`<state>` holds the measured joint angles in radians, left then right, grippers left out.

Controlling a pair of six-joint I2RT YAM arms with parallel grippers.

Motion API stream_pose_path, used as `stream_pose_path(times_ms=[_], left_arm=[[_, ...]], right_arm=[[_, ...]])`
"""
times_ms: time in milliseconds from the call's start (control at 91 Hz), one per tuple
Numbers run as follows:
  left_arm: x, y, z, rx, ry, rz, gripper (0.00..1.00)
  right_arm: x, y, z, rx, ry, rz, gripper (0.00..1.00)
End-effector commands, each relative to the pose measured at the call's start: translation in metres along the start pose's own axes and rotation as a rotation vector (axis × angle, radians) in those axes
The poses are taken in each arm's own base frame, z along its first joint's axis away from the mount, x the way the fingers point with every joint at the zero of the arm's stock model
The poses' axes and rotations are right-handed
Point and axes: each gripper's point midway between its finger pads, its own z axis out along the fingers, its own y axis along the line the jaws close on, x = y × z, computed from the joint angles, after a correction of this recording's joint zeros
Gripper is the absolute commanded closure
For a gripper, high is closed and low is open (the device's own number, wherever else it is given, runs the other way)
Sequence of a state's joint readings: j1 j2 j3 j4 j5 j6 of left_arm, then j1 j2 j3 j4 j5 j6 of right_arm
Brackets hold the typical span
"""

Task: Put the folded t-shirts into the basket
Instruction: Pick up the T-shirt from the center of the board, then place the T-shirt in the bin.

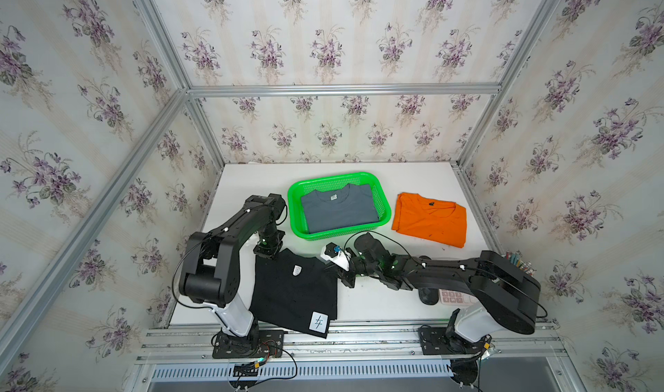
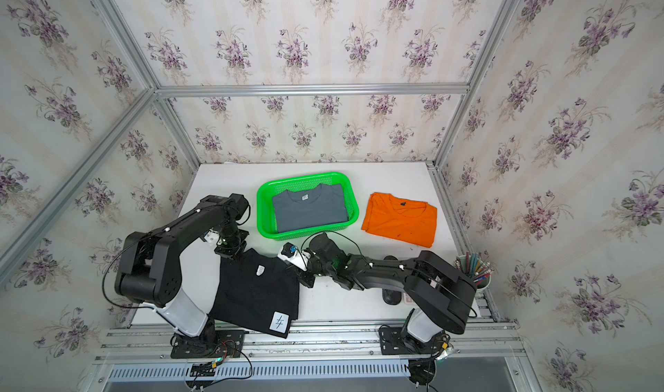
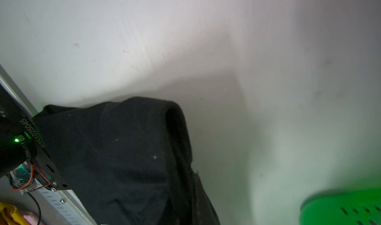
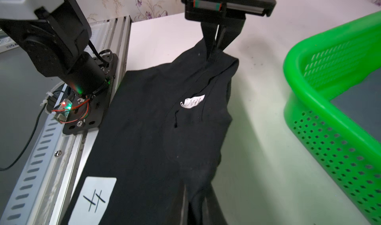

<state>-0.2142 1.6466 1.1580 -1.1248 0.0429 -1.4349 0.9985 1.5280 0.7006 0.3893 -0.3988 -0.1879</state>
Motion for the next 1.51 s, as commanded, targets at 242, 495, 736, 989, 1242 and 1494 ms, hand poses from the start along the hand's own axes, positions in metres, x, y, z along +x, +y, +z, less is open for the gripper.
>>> stream_pose_path(times_ms=[242, 495, 736, 989, 1242, 1494], left_arm=[[0.051, -0.035, -0.070, 0.317, 0.164, 0.008, 1.00], [0.077, -0.067, -0.102, 0.464, 0.172, 0.039, 1.00], [0.090, -0.102, -0.123, 0.525, 0.167, 0.047, 1.00], [0.089, -0.138, -0.158, 0.598, 0.117, 0.057, 1.00], [0.074, -0.172, -0.170, 0.618, -0.002, 0.084, 1.00], [0.066, -0.213, -0.136, 0.547, -0.046, 0.126, 1.00]], right_arm=[[-0.045, -0.032, -0.043, 0.108, 0.026, -0.079, 1.00], [-0.078, -0.096, -0.095, 0.250, -0.019, -0.050, 1.00], [-0.105, -0.155, -0.133, 0.336, -0.078, -0.025, 1.00], [-0.111, -0.209, -0.152, 0.385, -0.095, 0.000, 1.00], [-0.097, -0.245, -0.147, 0.368, -0.134, 0.061, 1.00], [-0.072, -0.273, -0.130, 0.382, -0.143, 0.134, 1.00]])
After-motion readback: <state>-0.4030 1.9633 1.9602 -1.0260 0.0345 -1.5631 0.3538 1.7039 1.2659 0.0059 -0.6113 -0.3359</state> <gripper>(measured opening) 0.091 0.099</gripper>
